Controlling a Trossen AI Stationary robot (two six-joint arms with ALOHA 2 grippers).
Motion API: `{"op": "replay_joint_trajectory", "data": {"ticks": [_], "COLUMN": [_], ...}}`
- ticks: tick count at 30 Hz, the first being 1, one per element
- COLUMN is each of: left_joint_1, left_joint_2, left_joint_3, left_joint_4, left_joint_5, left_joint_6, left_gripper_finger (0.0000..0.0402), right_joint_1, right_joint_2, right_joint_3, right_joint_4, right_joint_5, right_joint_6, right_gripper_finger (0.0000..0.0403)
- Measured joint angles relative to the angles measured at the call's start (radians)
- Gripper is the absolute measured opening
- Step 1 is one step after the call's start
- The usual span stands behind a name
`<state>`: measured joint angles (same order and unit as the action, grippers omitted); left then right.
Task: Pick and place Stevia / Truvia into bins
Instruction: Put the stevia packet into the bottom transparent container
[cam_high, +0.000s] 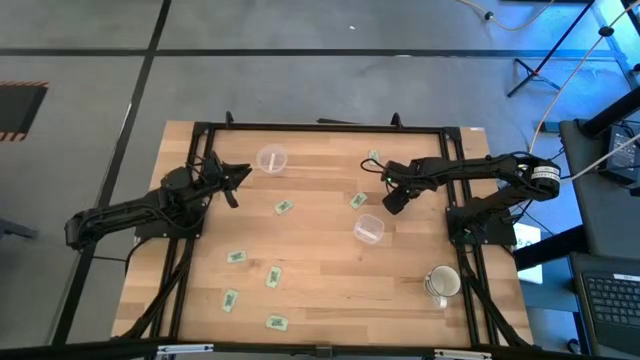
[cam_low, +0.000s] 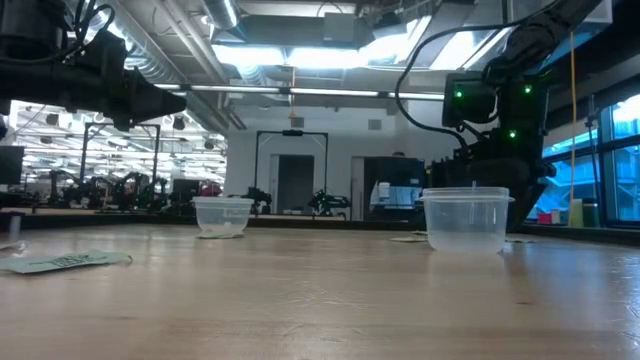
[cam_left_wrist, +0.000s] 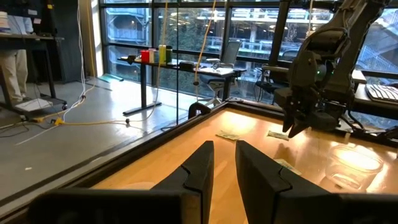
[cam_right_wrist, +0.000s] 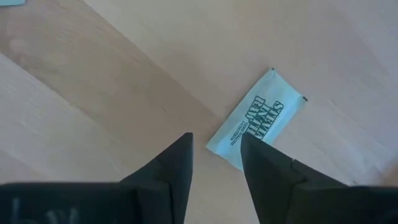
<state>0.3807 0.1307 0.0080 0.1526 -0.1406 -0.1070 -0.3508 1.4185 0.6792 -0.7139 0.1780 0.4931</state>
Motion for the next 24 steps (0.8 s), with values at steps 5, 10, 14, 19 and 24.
{"op": "replay_joint_trajectory", "data": {"ticks": [5, 10, 14, 19, 24], "left_joint_1": [0.000, 0.000, 0.000, 0.000, 0.000], "left_joint_2": [0.000, 0.000, 0.000, 0.000, 0.000], "left_joint_3": [0.000, 0.000, 0.000, 0.000, 0.000], "left_joint_4": [0.000, 0.000, 0.000, -0.002, -0.018], "left_joint_5": [0.000, 0.000, 0.000, 0.000, 0.000], "left_joint_6": [-0.003, -0.003, -0.003, -0.003, -0.002], "left_gripper_finger": [0.0063, 0.0063, 0.0063, 0.0063, 0.0063], "right_joint_1": [0.001, 0.000, 0.000, 0.001, 0.001], "right_joint_2": [0.000, 0.000, 0.019, 0.098, 0.137], "right_joint_3": [0.000, 0.000, 0.000, 0.005, 0.010], "right_joint_4": [-0.007, -0.011, -0.012, -0.007, -0.006], "right_joint_5": [-0.024, -0.023, -0.023, -0.017, -0.014], "right_joint_6": [-0.002, -0.020, -0.028, -0.031, -0.031], "right_gripper_finger": [0.0140, 0.0140, 0.0140, 0.0140, 0.0137]}}
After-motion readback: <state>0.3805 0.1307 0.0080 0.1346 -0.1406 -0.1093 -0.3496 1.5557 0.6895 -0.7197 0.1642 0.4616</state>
